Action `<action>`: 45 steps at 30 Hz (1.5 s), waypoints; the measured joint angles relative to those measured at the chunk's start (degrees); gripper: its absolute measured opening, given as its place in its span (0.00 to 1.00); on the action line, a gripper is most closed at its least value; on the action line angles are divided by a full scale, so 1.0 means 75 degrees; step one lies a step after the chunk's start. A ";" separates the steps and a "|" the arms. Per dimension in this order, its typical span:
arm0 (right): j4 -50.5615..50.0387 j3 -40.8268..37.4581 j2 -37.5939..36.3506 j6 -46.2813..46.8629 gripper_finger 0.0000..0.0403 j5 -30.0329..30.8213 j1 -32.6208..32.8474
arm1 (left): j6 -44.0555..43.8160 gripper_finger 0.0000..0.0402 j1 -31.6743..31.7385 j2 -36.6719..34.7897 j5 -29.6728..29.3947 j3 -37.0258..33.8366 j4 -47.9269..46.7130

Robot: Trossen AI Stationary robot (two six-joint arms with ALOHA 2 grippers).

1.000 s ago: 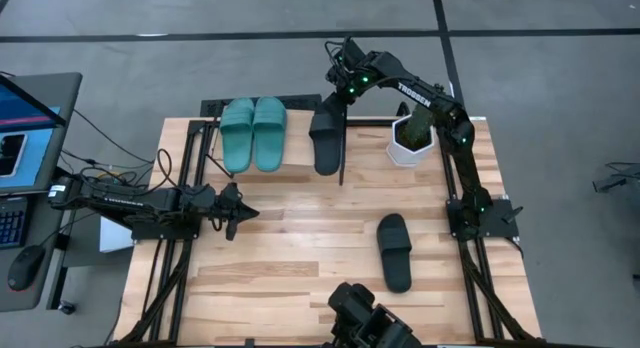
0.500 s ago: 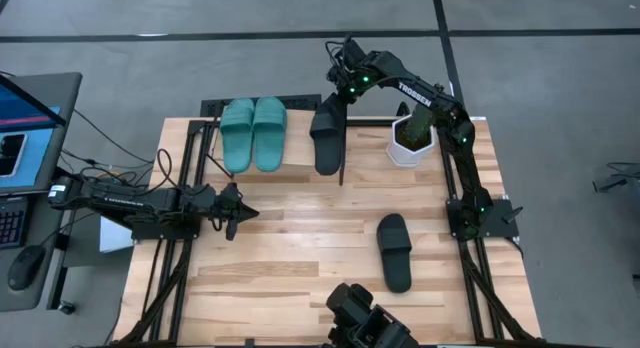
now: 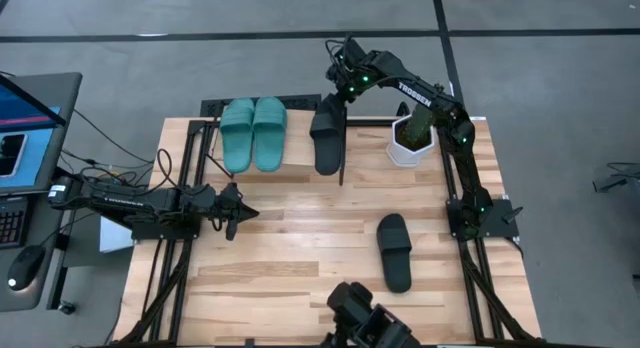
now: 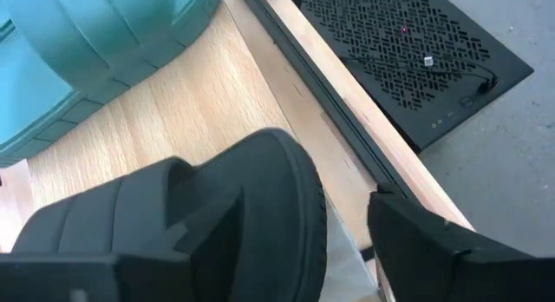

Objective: Pick and place slides into the shelf
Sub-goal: Put the left black slide on the shelf

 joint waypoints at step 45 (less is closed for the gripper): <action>-0.3870 0.1012 -0.0864 0.0781 0.00 0.3379 0.1889 | -0.0009 0.00 0.0000 -0.0001 0.0000 0.0000 -0.0049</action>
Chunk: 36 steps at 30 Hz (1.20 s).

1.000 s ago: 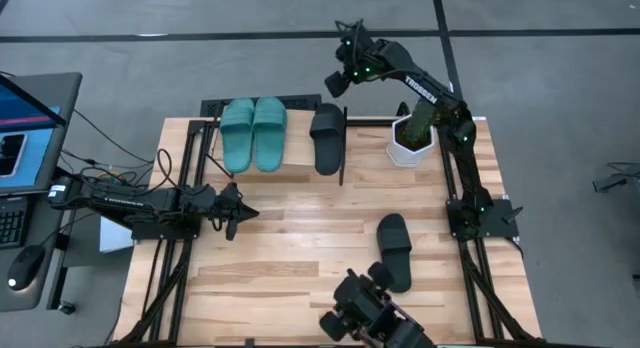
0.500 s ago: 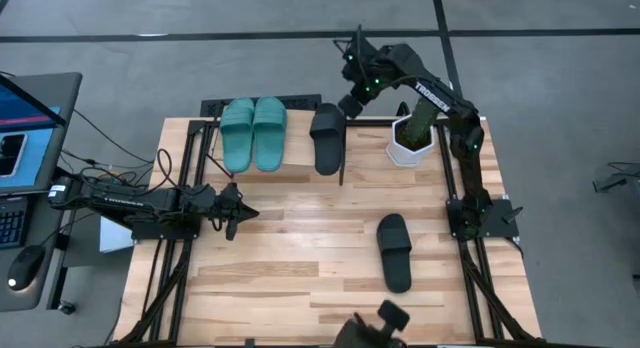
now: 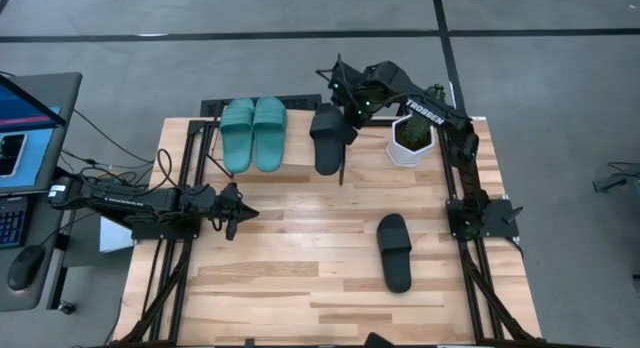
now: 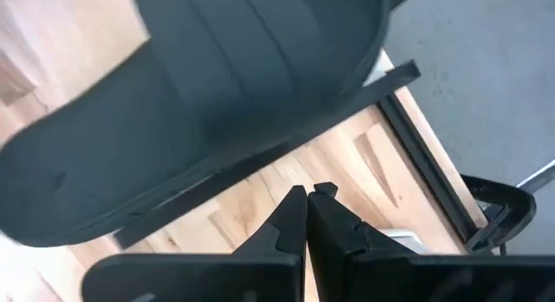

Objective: Pick and place slides into the shelf
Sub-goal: Put the left black slide on the shelf

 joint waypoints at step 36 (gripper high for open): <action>0.0228 -0.0035 0.0004 -0.0506 0.00 -0.0152 0.0555 | -0.0276 0.00 -0.0001 0.0002 0.0006 0.0000 -0.0099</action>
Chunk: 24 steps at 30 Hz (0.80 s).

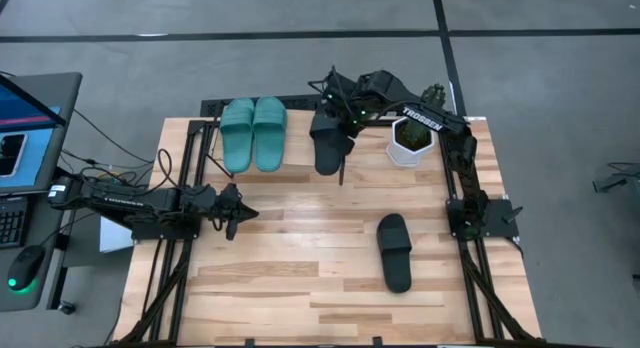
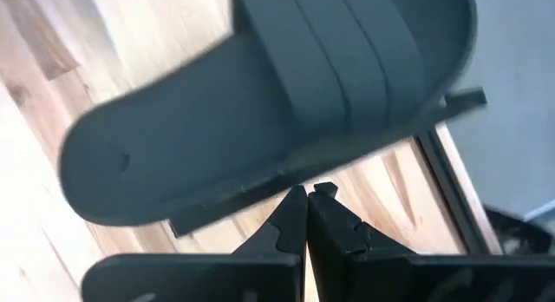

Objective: Pick and place slides into the shelf
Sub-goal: Put the left black slide on the shelf

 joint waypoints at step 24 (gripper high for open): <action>0.4582 -0.4936 -0.5349 0.0385 0.00 0.0533 0.0618 | -0.0286 0.00 0.0000 -0.0002 0.0032 -0.0003 -0.0212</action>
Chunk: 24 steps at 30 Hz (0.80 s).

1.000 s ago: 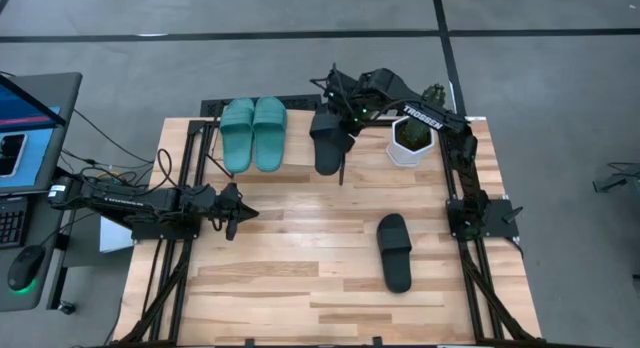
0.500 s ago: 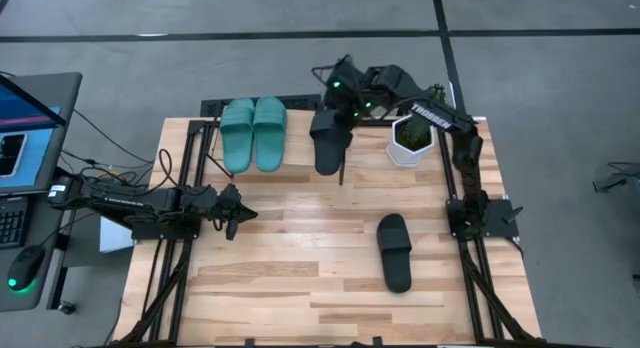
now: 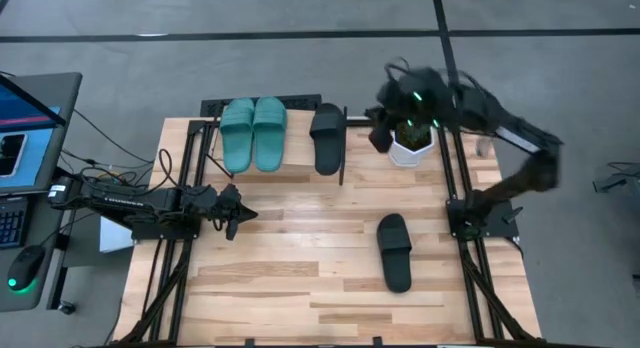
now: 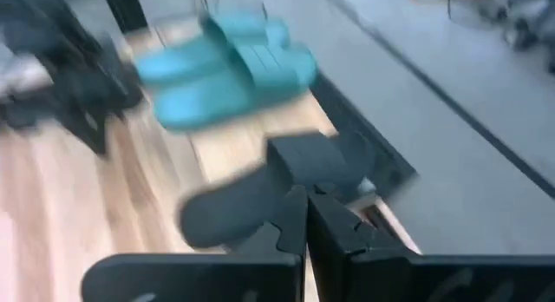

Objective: Pick and place slides into the shelf
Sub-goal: Put the left black slide on the shelf

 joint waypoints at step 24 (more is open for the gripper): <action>0.3392 -0.3783 0.0032 0.0920 0.00 -0.0038 -0.0296 | 0.0564 0.00 0.0001 -0.0001 -0.0006 0.0000 -0.0033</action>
